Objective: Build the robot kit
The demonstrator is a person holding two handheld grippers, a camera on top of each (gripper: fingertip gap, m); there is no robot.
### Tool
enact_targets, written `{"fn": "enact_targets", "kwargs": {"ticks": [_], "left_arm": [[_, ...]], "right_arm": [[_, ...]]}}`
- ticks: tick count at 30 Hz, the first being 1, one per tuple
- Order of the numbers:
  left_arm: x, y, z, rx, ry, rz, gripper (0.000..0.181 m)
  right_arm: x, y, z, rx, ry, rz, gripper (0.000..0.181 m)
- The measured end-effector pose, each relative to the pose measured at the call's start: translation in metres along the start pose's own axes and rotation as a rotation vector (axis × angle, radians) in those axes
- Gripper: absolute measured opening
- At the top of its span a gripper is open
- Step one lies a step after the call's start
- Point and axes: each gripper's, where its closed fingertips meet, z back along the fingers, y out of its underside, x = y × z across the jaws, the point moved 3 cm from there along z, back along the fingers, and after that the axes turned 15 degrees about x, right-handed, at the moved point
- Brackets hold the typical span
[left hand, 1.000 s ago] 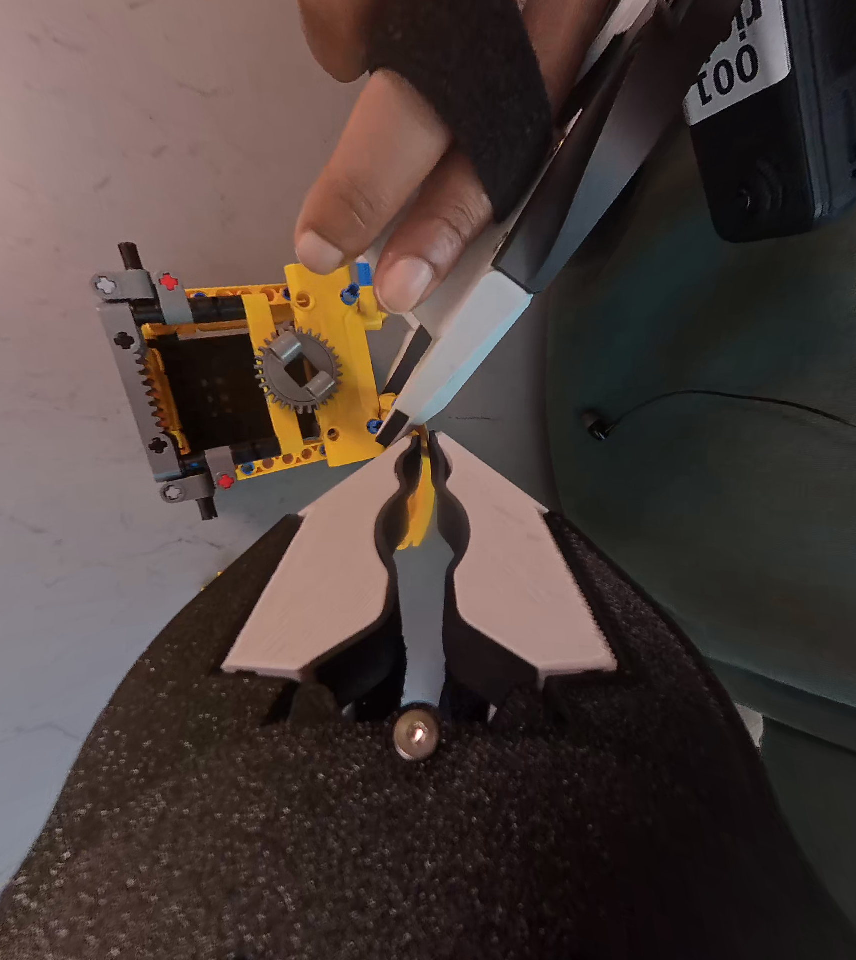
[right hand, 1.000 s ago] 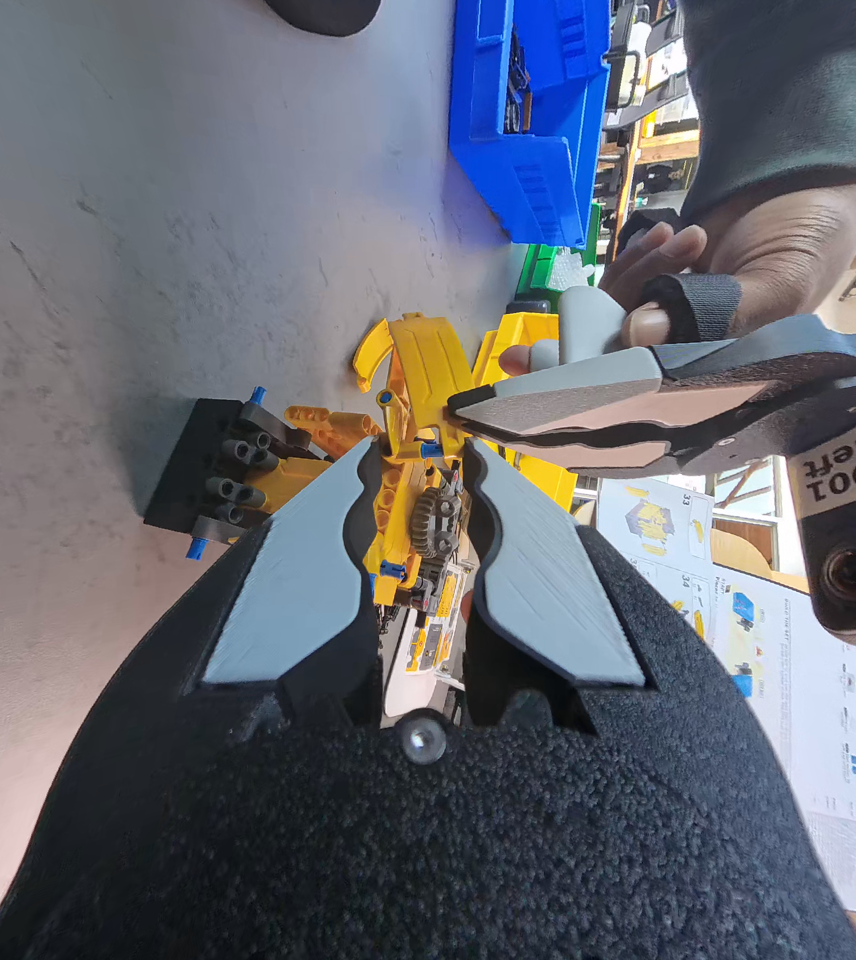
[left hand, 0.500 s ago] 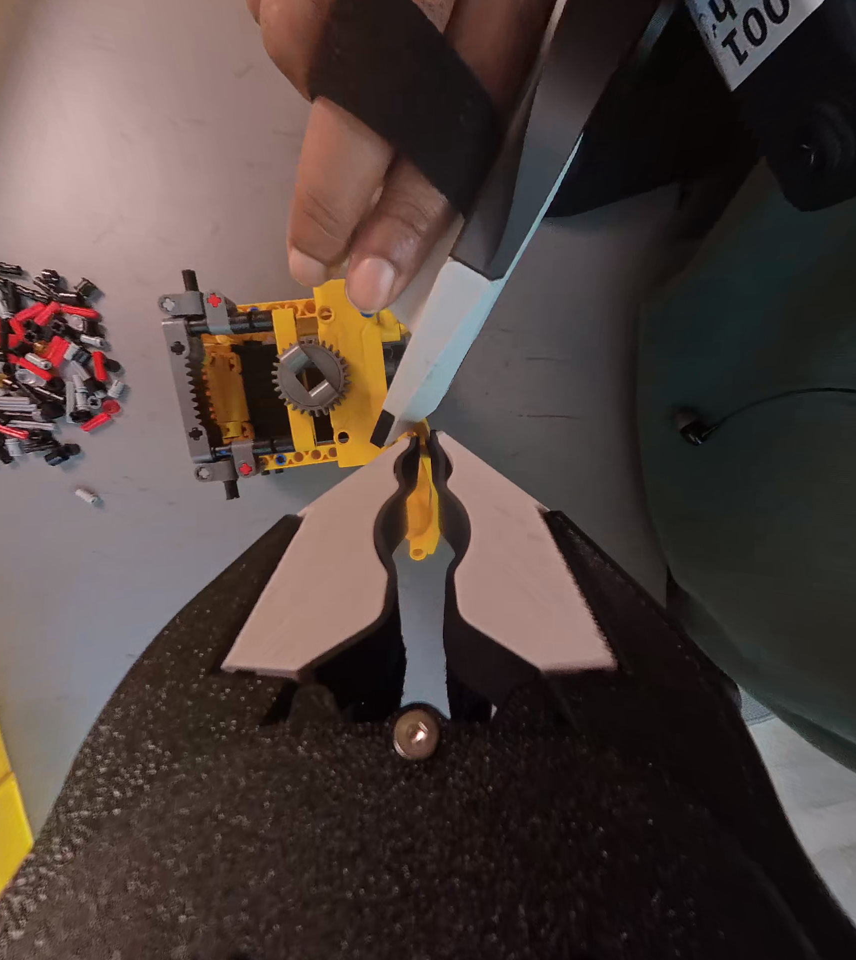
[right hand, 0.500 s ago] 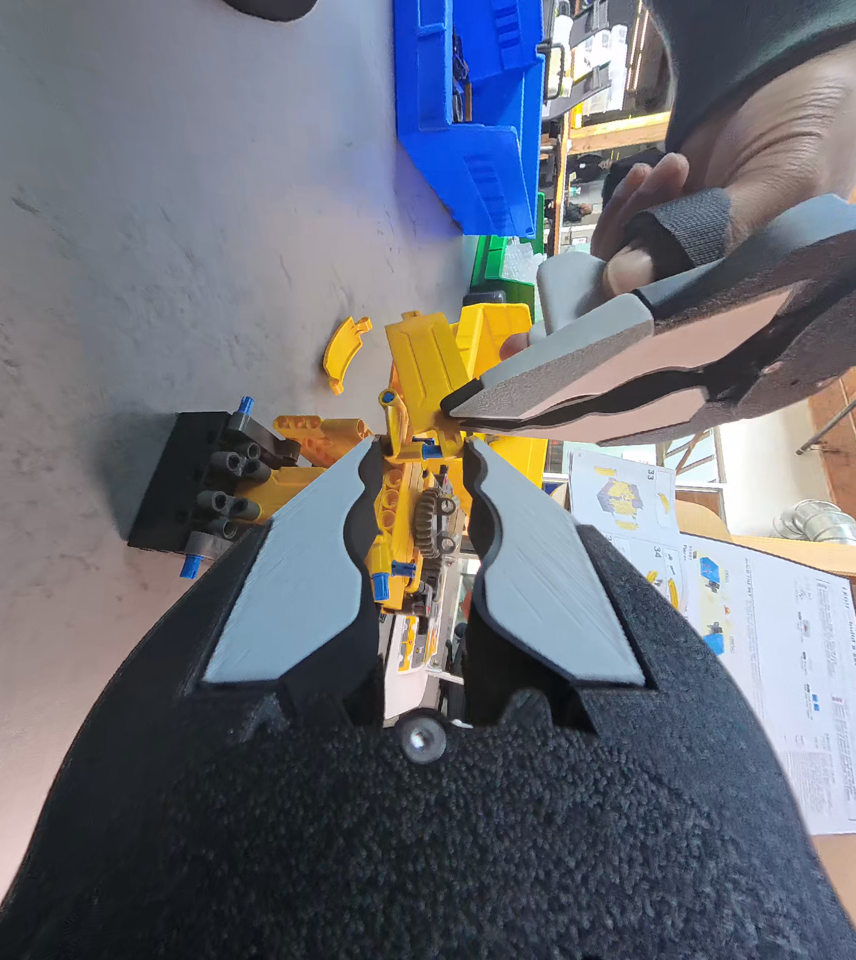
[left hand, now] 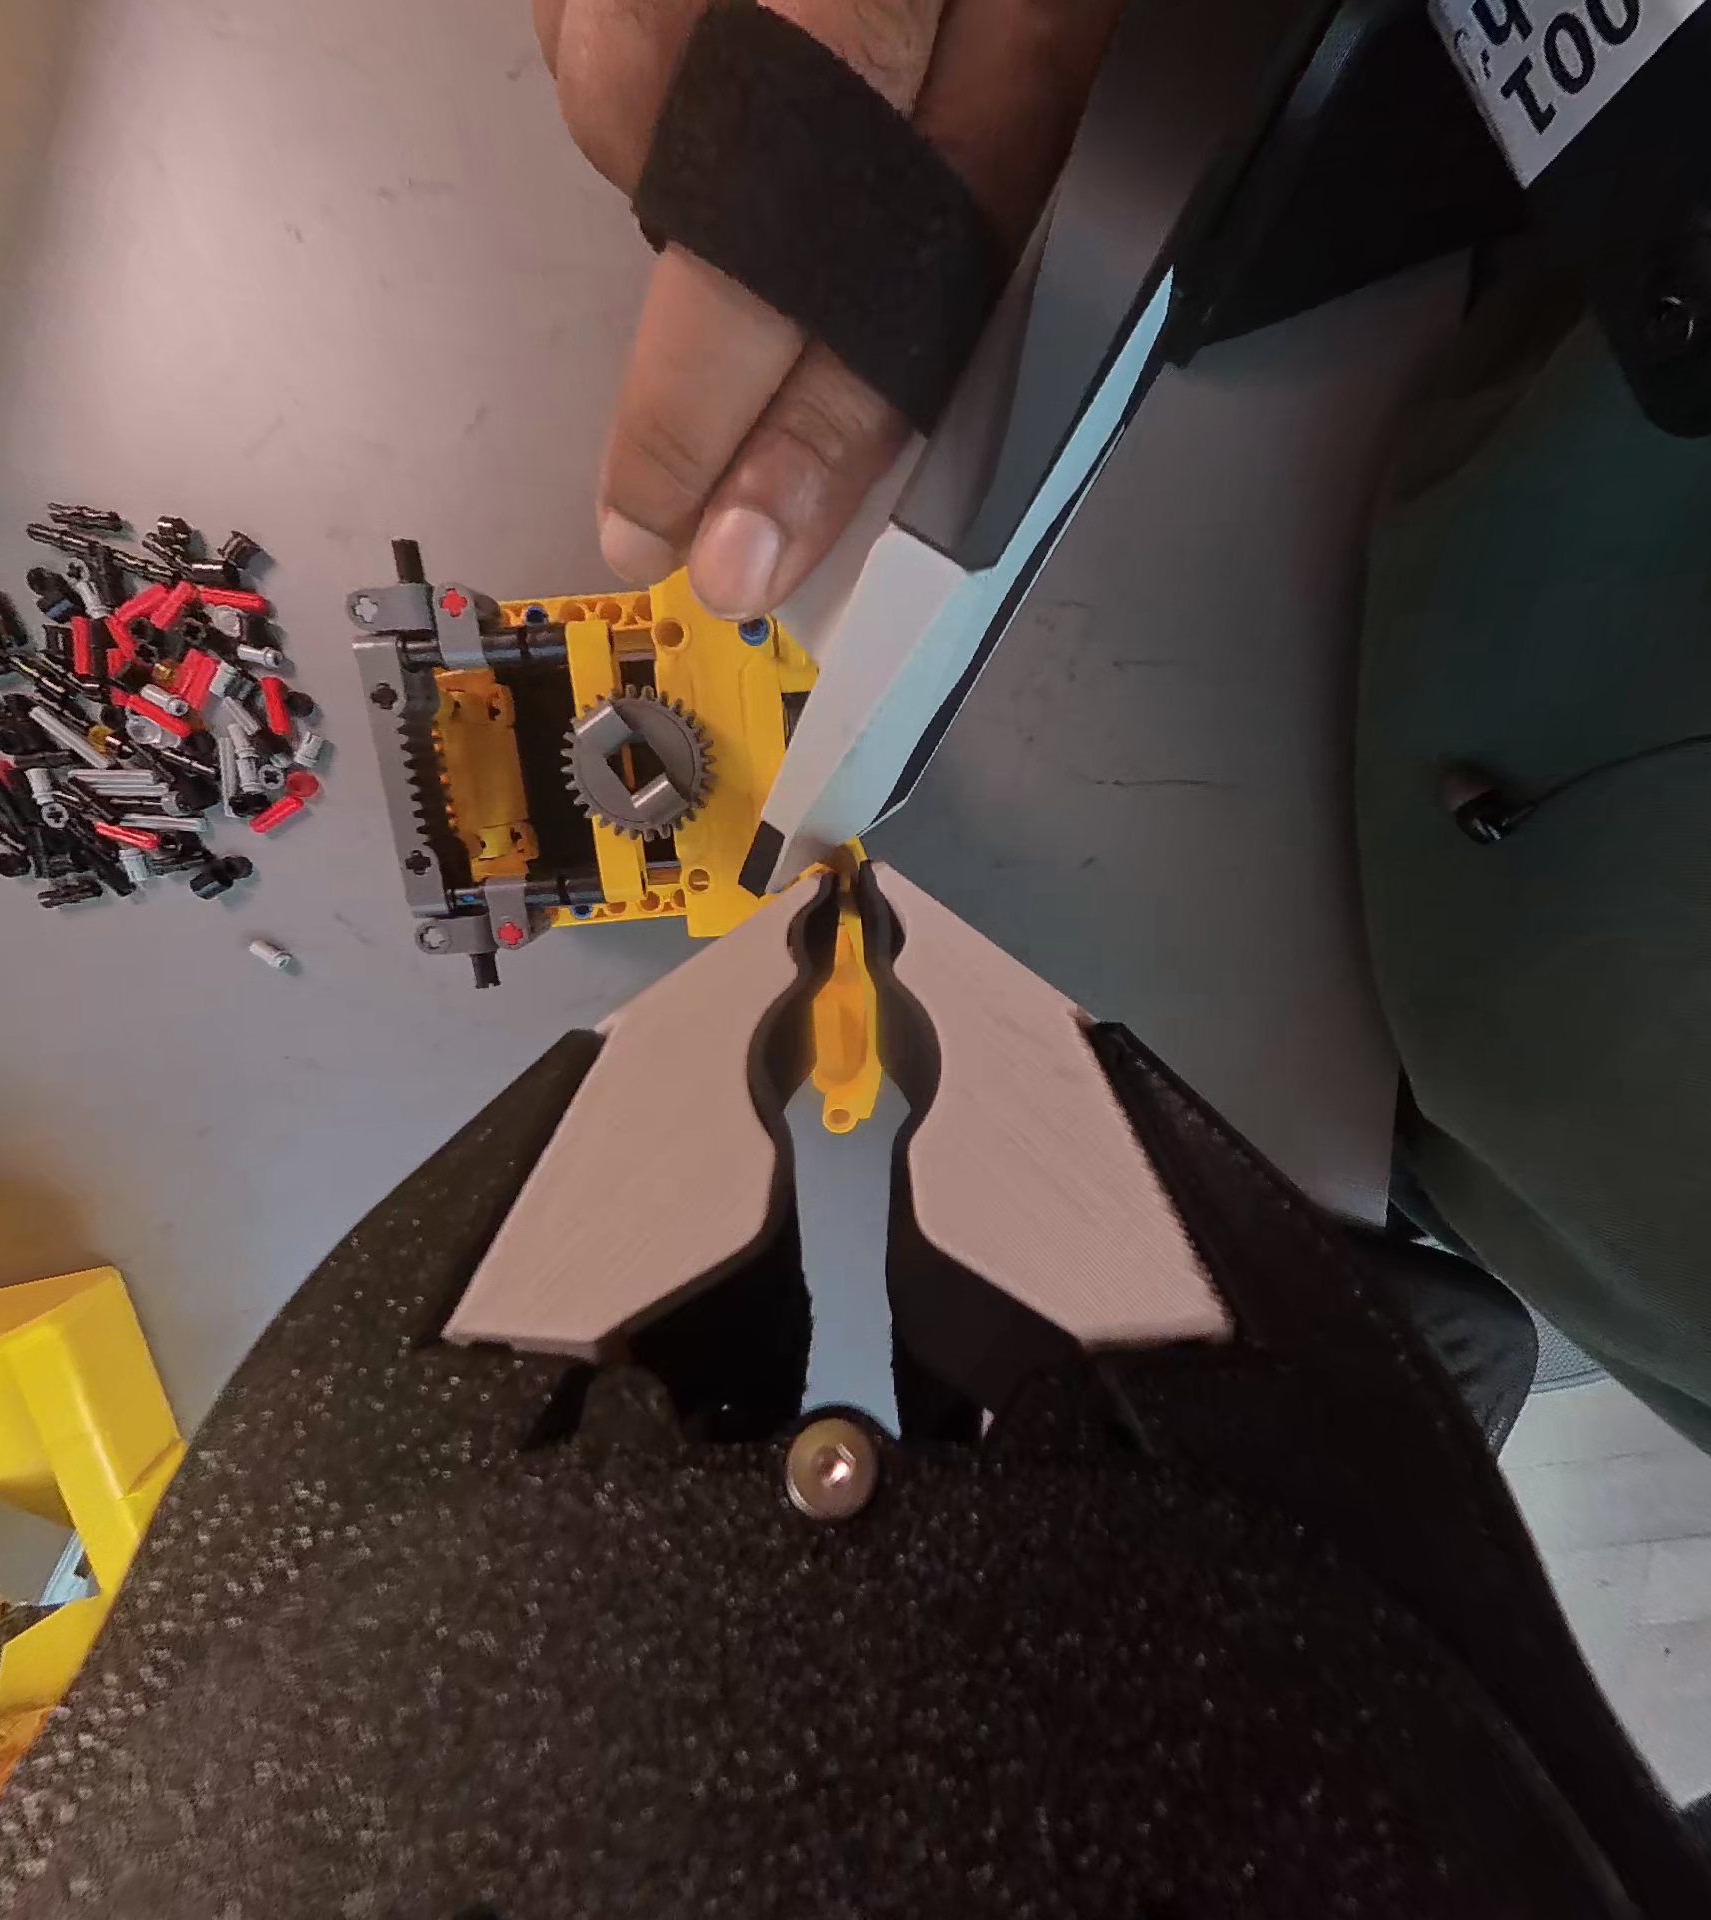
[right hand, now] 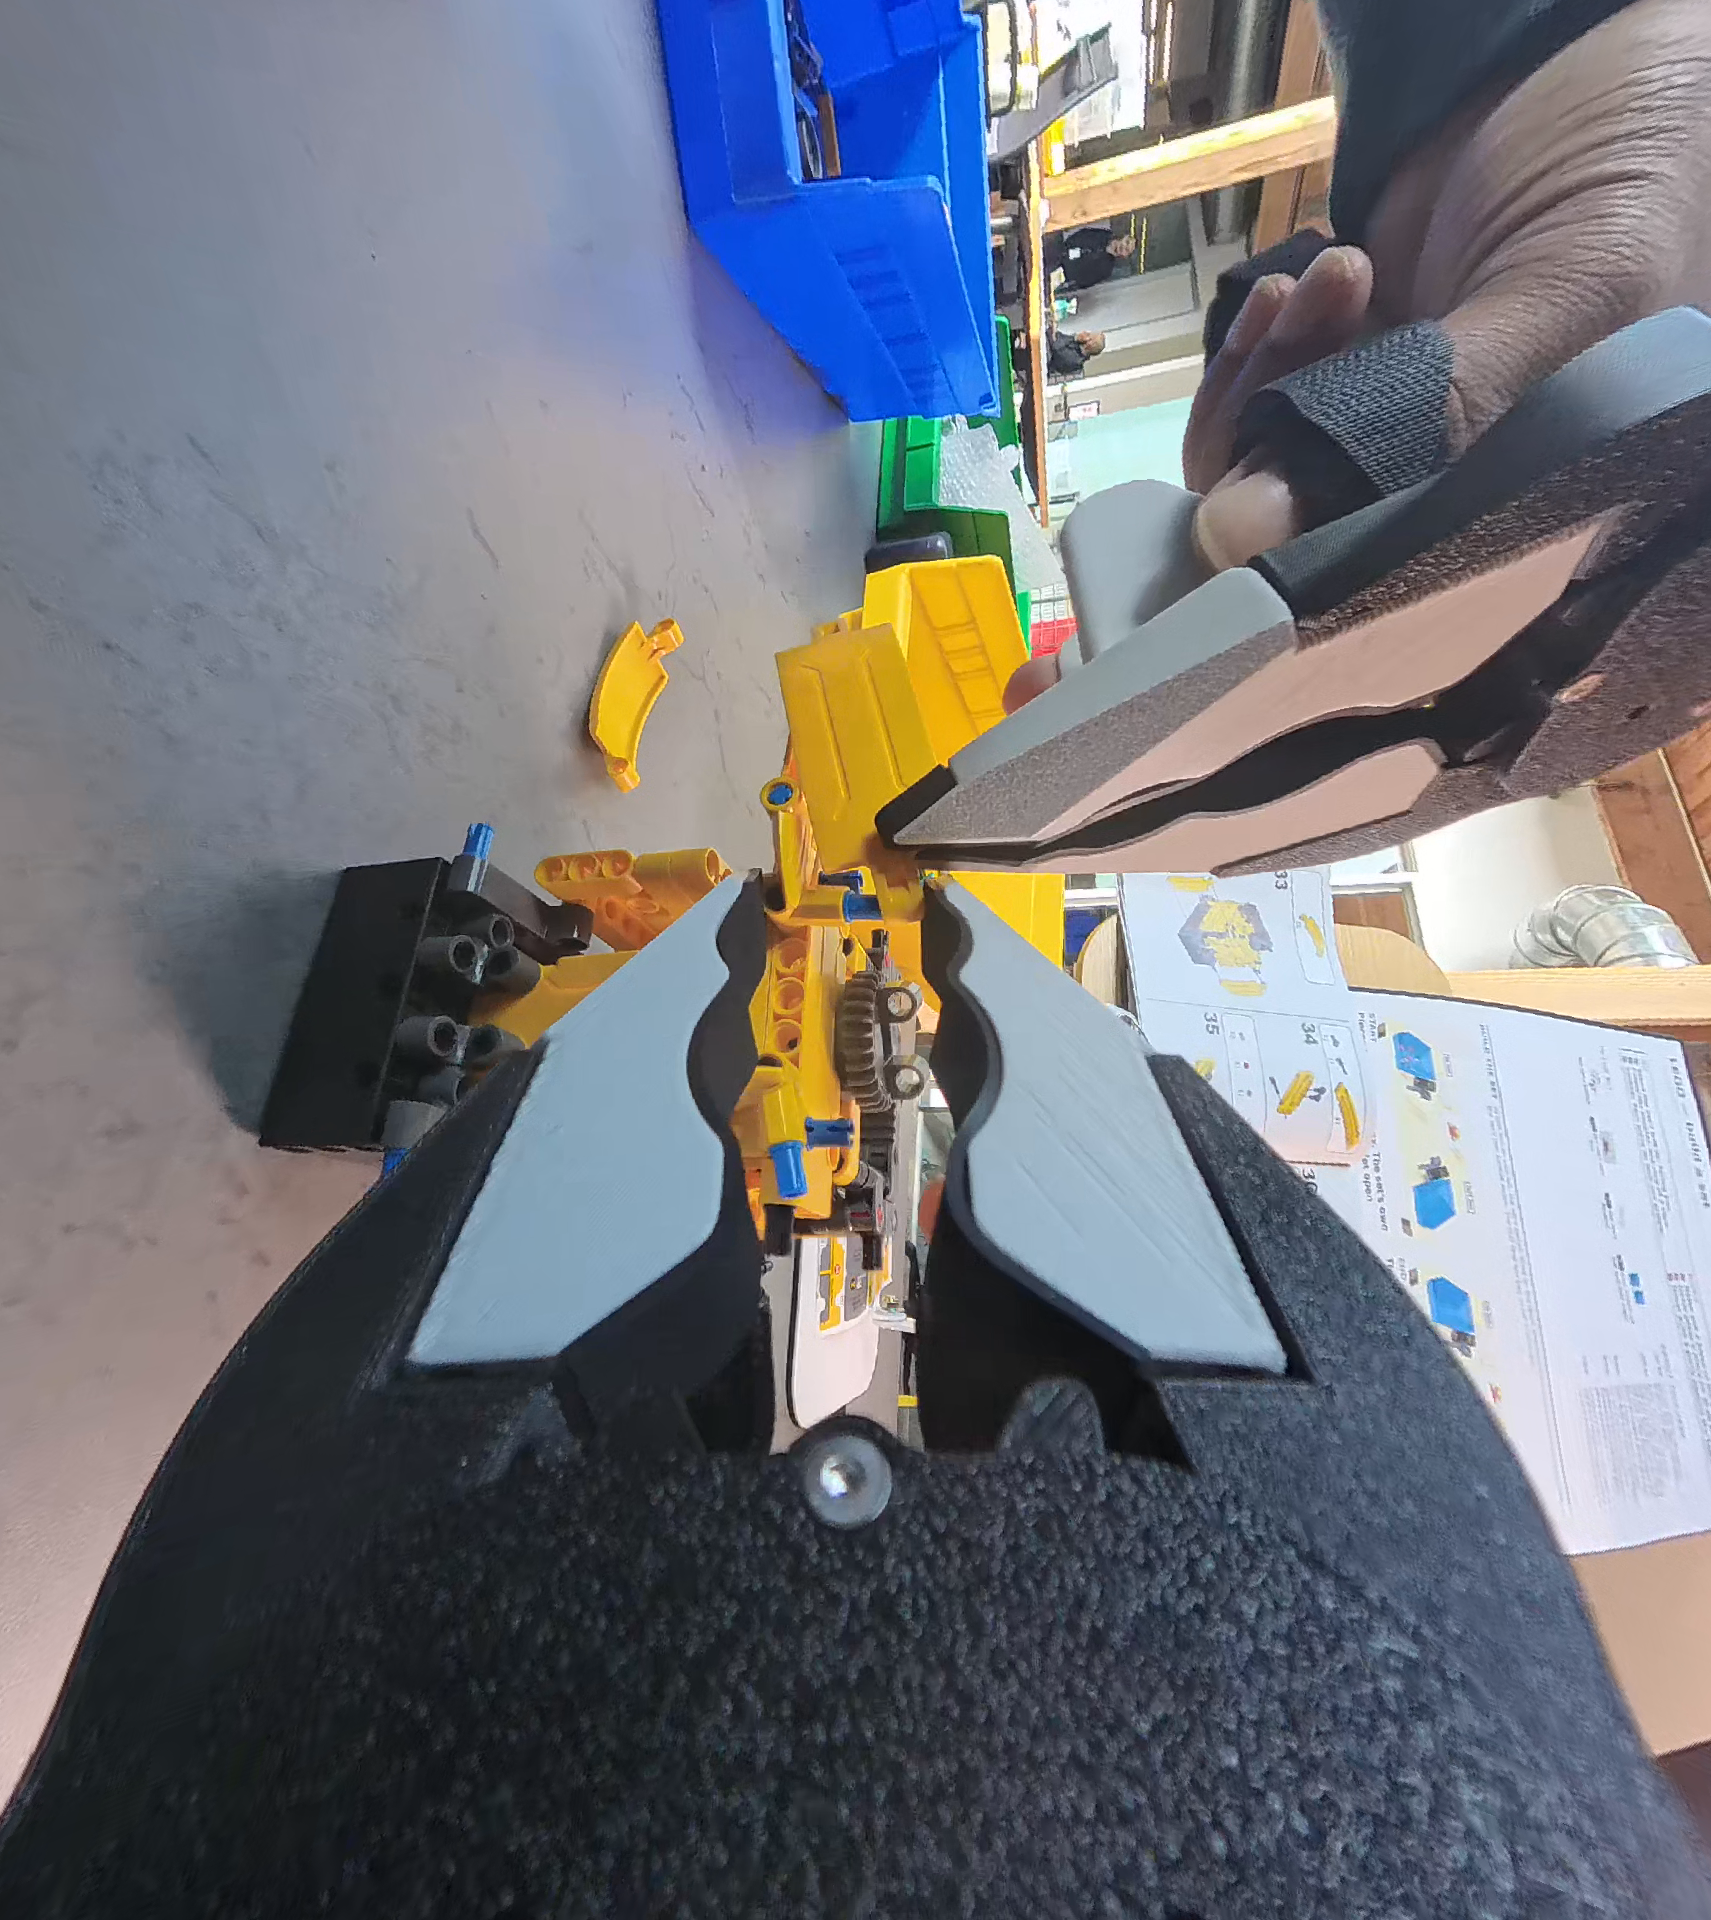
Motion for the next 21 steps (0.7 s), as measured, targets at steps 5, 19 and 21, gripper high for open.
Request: {"fn": "enact_targets", "kwargs": {"ticks": [5,19,21], "left_arm": [[0.001,0.001,-0.001,0.051,-0.059,-0.033,0.002],[0.002,0.030,-0.013,-0.318,0.010,0.098,0.006],[0.002,0.034,-0.018,-0.408,0.012,0.135,0.005]], "right_arm": [[0.002,0.000,-0.003,0.015,0.018,-0.020,0.022],[-0.006,0.022,0.010,0.069,-0.150,-0.354,0.047],[-0.002,0.024,0.011,0.072,-0.171,-0.414,0.043]]}}
